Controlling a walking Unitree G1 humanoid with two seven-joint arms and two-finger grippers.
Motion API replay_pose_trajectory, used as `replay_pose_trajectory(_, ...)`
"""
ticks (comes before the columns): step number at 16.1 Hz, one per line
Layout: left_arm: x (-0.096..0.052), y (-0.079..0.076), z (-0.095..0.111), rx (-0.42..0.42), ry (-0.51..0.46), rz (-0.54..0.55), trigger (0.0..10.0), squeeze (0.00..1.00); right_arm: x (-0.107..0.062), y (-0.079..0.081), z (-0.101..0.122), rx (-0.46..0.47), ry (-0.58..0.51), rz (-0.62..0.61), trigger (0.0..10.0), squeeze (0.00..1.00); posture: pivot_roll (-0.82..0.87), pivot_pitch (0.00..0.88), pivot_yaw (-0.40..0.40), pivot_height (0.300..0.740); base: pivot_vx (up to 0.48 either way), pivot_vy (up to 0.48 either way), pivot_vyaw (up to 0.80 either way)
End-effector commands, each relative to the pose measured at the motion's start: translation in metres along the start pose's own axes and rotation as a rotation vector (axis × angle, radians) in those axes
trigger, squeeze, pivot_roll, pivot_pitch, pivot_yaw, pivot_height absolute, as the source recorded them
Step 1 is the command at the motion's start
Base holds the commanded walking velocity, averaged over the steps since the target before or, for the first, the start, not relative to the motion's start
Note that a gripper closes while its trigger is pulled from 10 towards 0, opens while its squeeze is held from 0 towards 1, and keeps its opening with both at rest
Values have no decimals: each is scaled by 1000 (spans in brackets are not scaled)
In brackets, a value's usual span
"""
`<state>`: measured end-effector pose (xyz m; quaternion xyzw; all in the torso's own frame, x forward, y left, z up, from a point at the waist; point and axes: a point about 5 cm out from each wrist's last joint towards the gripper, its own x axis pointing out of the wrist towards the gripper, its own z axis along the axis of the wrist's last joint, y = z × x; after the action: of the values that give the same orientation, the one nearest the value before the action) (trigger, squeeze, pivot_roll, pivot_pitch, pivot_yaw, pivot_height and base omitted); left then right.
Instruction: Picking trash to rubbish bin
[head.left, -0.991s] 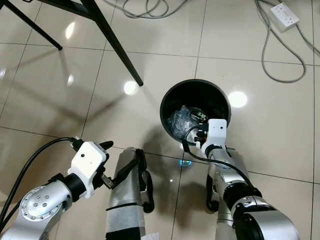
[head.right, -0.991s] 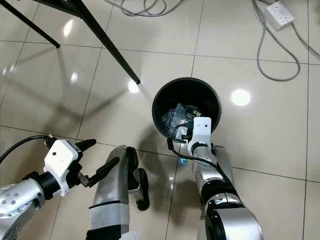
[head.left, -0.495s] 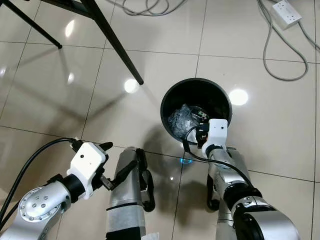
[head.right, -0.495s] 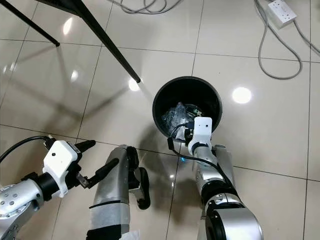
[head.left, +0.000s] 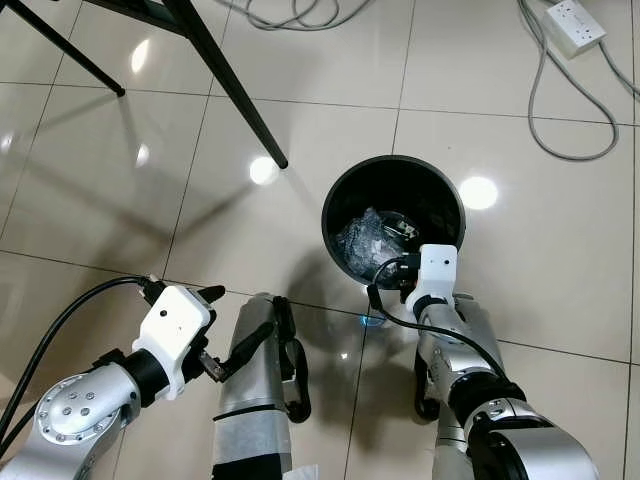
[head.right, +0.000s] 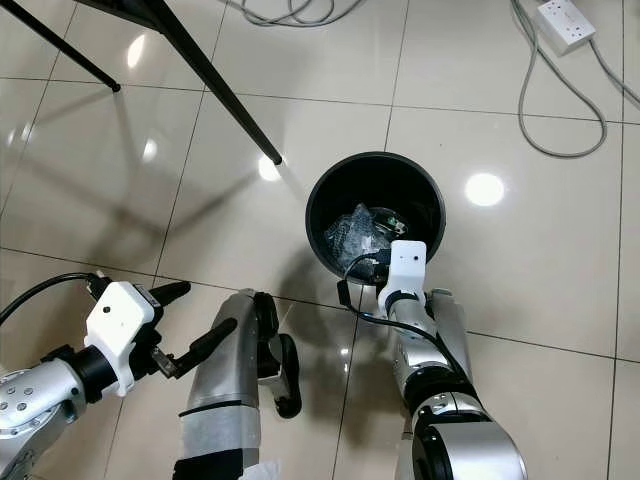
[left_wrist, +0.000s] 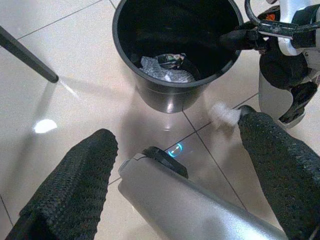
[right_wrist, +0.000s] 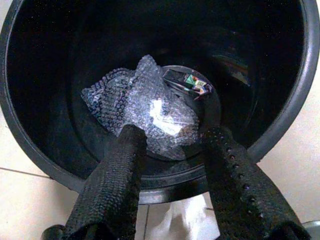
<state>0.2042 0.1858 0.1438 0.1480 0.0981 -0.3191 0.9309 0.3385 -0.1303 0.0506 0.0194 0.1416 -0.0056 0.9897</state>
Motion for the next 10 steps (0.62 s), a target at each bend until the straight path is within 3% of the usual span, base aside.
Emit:
replay_pose_trajectory(1, -6, -3, -5, -15, 31, -14, 10000, 0, -7, 2, -21, 21, 65, 2, 0, 0, 263, 596, 218, 564, 0, 0, 0)
replay_pose_trajectory(6, -6, -3, -5, -15, 30, -13, 10000, 0, -7, 1, -21, 17, 66, 4, 0, 0, 261, 596, 215, 564, 0, 0, 0)
replay_pose_trajectory(7, -5, -3, -5, -15, 28, -12, 10000, 0, -7, 0, -20, 8, 68, 1, 9059, 0, 258, 593, 213, 564, 0, 0, 0)
replay_pose_trajectory(8, -4, -3, -6, -16, 27, -12, 10000, 0, -7, -1, -20, 6, 69, 0, 10000, 55, 256, 592, 210, 564, 0, 0, 0)
replay_pose_trajectory(9, -3, -4, -6, -16, 25, -12, 10000, 0, -6, -2, -20, 2, 69, -3, 10000, 1000, 252, 589, 207, 564, 0, 0, 0)
replay_pose_trajectory(10, -2, -4, -6, -18, 23, -12, 10000, 0, -6, -3, -19, -9, 65, -4, 10000, 1000, 248, 585, 205, 564, 0, 0, 0)
